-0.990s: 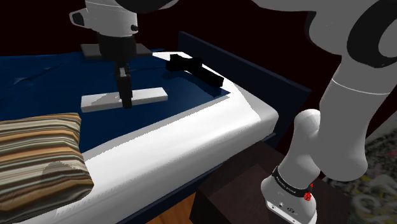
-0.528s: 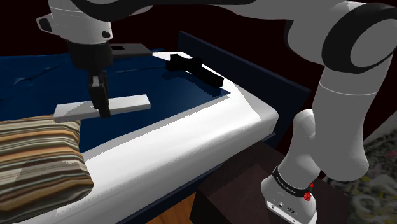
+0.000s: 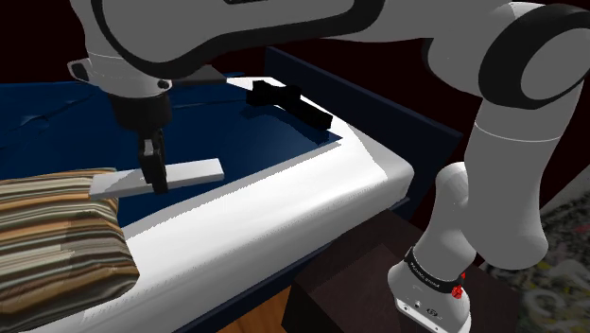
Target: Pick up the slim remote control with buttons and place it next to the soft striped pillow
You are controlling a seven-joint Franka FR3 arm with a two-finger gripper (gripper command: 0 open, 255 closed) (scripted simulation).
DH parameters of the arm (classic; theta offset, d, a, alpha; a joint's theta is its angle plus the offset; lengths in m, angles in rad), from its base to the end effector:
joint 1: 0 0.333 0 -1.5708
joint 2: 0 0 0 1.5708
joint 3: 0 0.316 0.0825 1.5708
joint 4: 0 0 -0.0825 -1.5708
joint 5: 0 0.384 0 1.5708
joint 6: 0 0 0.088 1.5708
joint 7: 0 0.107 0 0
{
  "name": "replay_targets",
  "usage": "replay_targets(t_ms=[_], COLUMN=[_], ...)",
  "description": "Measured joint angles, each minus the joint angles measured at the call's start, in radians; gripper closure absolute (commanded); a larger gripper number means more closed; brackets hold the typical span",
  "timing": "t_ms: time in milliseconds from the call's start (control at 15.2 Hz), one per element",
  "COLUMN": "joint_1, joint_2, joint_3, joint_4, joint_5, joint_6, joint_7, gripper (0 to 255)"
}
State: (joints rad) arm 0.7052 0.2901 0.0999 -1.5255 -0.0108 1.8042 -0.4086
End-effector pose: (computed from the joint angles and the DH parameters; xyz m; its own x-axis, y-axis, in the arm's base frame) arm 0.4553 0.4619 0.4920 0.3509 0.9364 -0.0020 0.9362 -0.3509 -0.0205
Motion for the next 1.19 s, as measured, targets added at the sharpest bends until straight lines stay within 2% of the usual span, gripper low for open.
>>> replay_targets(t_ms=[1188], joint_1=[-0.001], joint_2=[0.042], joint_3=[-0.003], joint_4=[-0.178], joint_5=[-0.005], joint_6=[0.226], joint_7=[0.0], gripper=[255])
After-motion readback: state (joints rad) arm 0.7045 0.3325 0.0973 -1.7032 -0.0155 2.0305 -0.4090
